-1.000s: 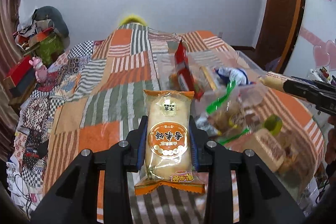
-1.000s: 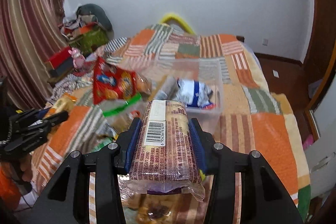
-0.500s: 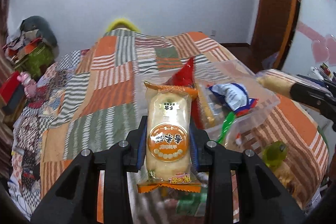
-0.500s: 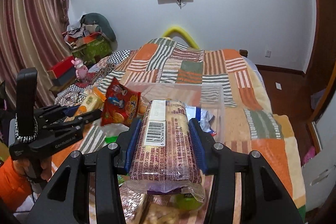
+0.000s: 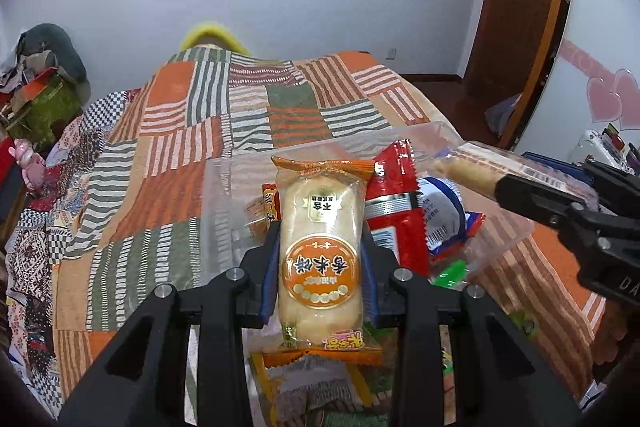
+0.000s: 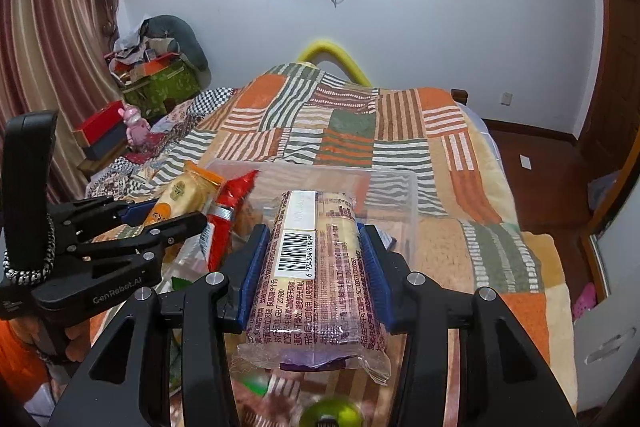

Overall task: Organize snacks
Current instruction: 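Carry bread loaf and biscuit roll over the clear box and release both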

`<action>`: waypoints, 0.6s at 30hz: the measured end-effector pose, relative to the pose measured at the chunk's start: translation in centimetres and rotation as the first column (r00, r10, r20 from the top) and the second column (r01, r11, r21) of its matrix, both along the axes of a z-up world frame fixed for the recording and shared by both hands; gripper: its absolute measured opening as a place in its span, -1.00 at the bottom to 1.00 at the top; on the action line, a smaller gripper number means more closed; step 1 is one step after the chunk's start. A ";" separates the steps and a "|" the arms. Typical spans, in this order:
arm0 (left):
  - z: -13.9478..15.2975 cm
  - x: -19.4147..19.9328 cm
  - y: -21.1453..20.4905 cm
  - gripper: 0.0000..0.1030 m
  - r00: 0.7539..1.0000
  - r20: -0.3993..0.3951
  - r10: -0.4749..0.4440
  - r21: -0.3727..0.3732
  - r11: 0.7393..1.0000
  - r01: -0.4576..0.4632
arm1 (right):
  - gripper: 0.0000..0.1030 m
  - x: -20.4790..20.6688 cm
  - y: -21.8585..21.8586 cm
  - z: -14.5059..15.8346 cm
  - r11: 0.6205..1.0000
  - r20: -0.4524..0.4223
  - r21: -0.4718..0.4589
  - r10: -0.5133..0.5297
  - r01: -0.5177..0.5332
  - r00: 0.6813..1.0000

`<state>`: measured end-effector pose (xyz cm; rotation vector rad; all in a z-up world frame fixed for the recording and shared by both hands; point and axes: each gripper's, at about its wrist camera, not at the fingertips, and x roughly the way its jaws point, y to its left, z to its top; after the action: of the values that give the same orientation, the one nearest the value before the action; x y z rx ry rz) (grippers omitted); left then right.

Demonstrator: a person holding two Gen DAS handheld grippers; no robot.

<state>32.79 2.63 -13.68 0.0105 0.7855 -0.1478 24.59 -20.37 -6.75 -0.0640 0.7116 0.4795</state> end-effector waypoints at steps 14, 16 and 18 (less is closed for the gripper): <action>-2.4 2.2 1.3 -0.33 0.996 -0.057 0.064 0.036 0.997 -0.062 | -0.17 3.5 2.1 -2.4 0.995 -0.046 -0.096 0.017 -0.021 0.999; -2.4 2.3 1.4 -0.31 0.996 -0.054 0.071 0.049 0.996 -0.068 | -0.16 3.8 2.2 -2.8 0.995 -0.069 -0.095 0.026 -0.032 0.997; -2.4 2.2 1.4 -0.24 0.996 -0.051 0.072 0.063 0.996 -0.069 | -0.16 3.9 2.3 -3.0 0.994 -0.078 -0.099 0.030 -0.037 0.996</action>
<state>35.01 3.99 -16.05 0.0373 0.8424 -0.0572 28.51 -18.08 -9.79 -0.1531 0.8109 0.4800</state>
